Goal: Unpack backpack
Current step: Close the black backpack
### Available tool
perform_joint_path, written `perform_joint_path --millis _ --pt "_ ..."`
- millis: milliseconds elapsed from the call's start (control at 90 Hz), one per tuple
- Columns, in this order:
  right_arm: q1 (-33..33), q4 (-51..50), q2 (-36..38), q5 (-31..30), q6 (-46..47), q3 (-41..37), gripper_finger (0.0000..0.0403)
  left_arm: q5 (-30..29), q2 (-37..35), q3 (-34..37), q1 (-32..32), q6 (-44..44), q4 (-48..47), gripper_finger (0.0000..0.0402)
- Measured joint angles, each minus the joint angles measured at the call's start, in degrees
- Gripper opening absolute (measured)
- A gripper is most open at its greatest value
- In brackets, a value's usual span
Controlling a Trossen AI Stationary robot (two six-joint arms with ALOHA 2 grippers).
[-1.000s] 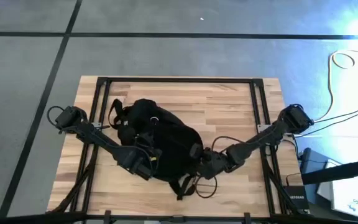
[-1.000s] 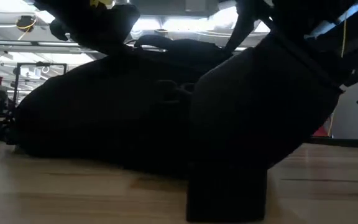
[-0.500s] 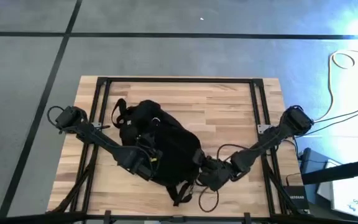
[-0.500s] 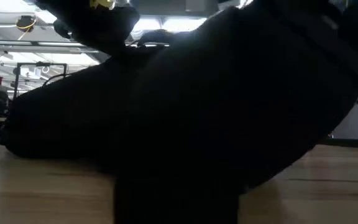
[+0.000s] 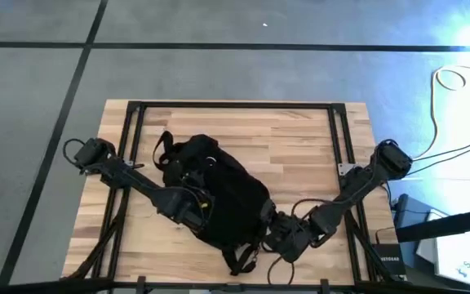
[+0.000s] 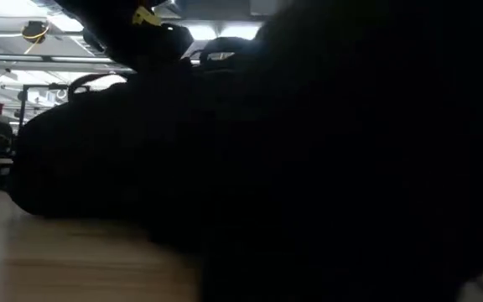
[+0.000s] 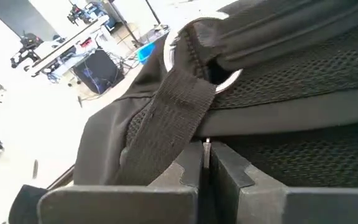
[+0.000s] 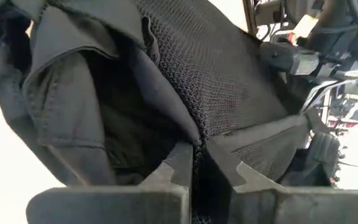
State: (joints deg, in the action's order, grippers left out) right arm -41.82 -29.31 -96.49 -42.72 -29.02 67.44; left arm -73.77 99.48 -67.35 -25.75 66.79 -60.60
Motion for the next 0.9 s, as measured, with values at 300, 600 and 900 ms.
perform_joint_path --millis 300,600,900 --pt "-2.7 -5.2 0.0 -3.4 8.0 0.0 0.0000 -1.2 0.0 0.0 2.9 -3.9 0.0 0.0000" --pt "-5.2 -10.5 0.0 -3.9 16.6 0.0 0.0000 -1.0 0.0 0.0 3.4 -6.3 0.2 0.0000" --pt "-6.0 -16.1 0.0 -4.0 23.5 0.1 0.0000 -1.0 0.0 0.1 3.4 -6.1 0.7 0.0000"
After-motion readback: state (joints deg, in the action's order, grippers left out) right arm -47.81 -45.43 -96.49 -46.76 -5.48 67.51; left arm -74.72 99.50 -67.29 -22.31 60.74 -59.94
